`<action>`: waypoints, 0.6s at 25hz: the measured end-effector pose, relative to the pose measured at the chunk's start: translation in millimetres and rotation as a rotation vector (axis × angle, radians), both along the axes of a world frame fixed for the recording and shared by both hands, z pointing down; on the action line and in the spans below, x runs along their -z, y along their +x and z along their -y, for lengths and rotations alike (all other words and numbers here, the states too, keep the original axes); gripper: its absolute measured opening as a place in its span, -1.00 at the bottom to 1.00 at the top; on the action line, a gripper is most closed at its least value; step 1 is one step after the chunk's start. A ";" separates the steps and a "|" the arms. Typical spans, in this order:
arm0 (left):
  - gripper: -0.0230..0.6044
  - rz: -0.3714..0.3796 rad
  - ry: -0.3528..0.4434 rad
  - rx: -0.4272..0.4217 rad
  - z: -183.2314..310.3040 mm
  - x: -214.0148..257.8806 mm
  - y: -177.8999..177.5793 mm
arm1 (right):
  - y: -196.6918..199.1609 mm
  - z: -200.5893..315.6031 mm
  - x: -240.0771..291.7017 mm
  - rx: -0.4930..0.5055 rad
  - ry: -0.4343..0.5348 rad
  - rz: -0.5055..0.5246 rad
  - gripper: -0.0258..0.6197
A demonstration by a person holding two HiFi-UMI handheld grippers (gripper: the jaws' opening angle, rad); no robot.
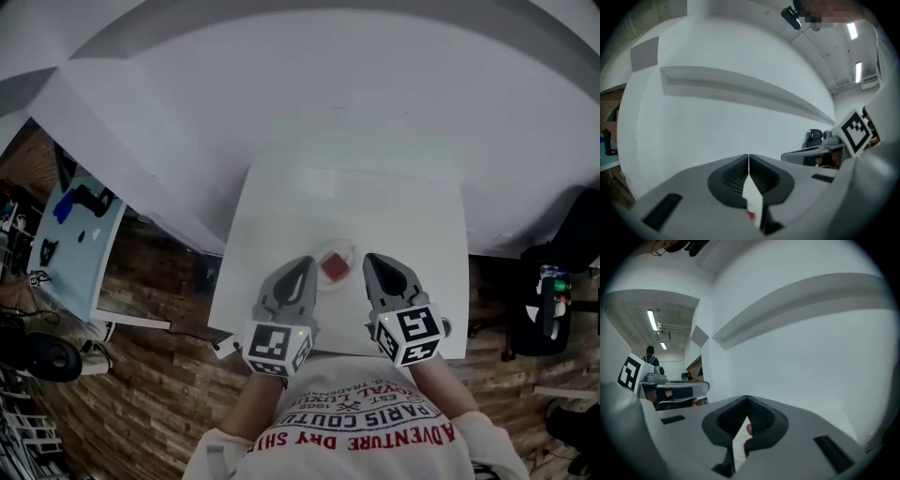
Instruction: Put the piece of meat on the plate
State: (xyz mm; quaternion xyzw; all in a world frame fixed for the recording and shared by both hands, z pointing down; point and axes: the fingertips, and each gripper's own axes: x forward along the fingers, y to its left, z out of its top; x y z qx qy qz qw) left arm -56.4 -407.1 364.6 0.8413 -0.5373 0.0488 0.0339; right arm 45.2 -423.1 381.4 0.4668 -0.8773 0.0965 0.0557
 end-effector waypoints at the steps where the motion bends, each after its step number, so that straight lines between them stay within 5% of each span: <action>1: -0.90 0.001 0.003 -0.005 -1.3 0.5 2.0 | 1.5 -1.5 0.8 -0.003 0.004 0.000 -0.88; 15: -0.90 -0.006 0.026 -0.021 -5.2 6.7 11.8 | 12.4 -8.7 8.4 -0.020 0.051 -0.048 -0.88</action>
